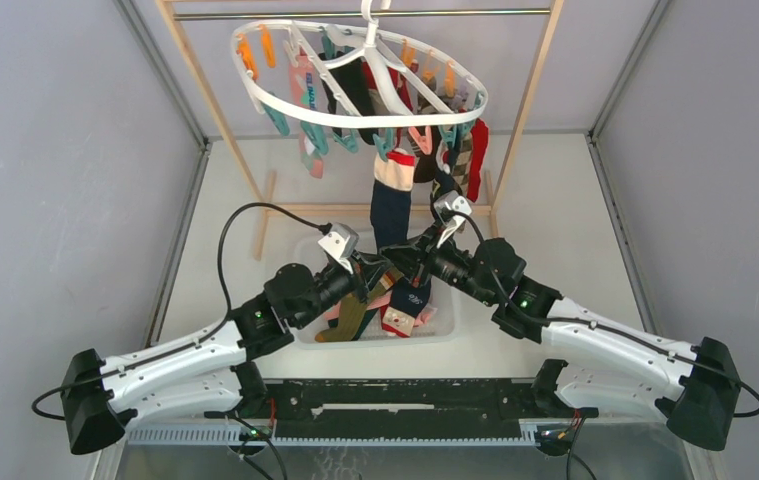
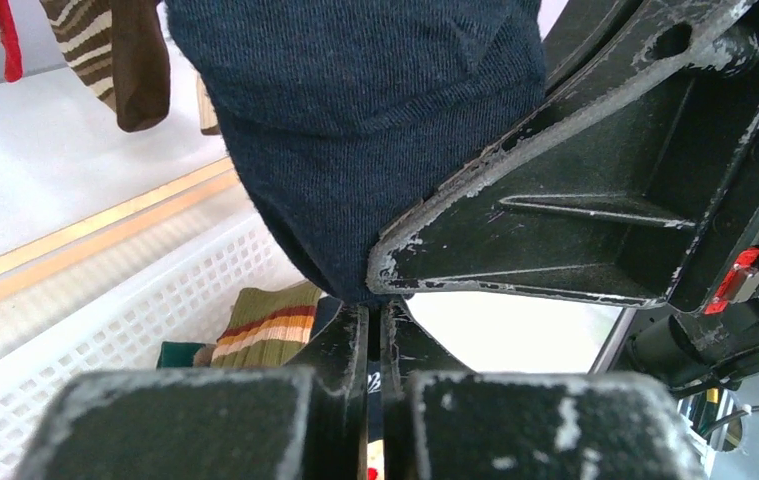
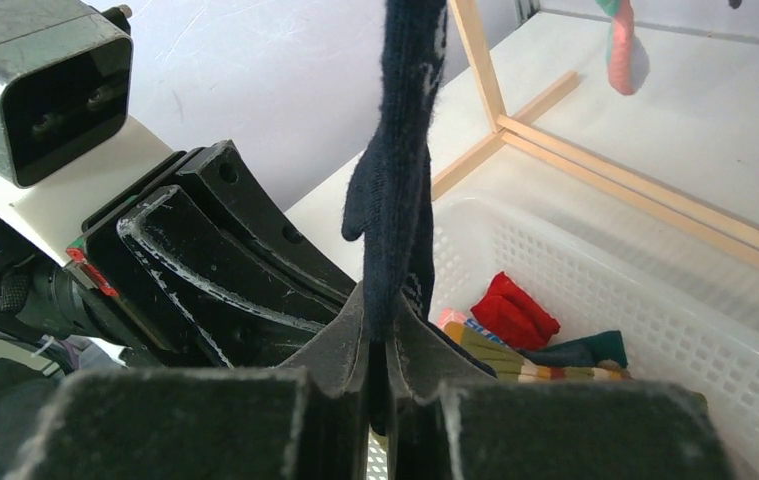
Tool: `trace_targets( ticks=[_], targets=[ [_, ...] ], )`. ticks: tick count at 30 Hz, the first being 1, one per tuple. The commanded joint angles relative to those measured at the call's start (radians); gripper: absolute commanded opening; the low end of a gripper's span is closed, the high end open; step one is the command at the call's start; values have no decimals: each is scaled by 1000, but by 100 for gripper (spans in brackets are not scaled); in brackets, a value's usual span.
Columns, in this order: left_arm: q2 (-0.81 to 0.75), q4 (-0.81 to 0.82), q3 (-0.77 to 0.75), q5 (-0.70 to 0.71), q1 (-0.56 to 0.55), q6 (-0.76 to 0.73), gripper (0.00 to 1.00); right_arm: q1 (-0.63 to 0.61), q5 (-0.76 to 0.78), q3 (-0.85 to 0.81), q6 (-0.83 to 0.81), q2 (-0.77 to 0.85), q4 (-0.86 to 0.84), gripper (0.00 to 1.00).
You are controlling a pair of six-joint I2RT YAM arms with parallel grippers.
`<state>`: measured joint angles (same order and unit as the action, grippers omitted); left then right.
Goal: Remove the socks clipped to the hanger
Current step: Remove the sock from the hanger.
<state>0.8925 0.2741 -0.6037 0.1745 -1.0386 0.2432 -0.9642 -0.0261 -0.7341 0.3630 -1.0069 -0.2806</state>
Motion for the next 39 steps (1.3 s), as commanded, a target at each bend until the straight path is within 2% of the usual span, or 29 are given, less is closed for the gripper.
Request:
trace_targets(
  ticks=[1, 5, 11, 16, 28, 39],
  targets=[
    [-13, 16, -58, -17, -4, -3, 0, -10, 14, -47, -16, 27, 8, 11],
    [-32, -5, -53, -18, -4, 1, 0, -7, 26, -46, -28, 37, 22, 19],
    [-61, -16, -35, -7, -5, 2, 0, 10, 77, -47, -34, 64, 50, 51],
    [-63, -19, -33, 2, -5, 1, 0, 22, 109, -53, -50, 94, 84, 62],
    [-15, -59, -91, 44, 9, -28, 0, 25, 207, -197, -182, 137, 225, 73],
    [23, -62, -111, 10, 33, -24, 0, 53, 187, -338, -270, 88, 169, 73]
  ],
)
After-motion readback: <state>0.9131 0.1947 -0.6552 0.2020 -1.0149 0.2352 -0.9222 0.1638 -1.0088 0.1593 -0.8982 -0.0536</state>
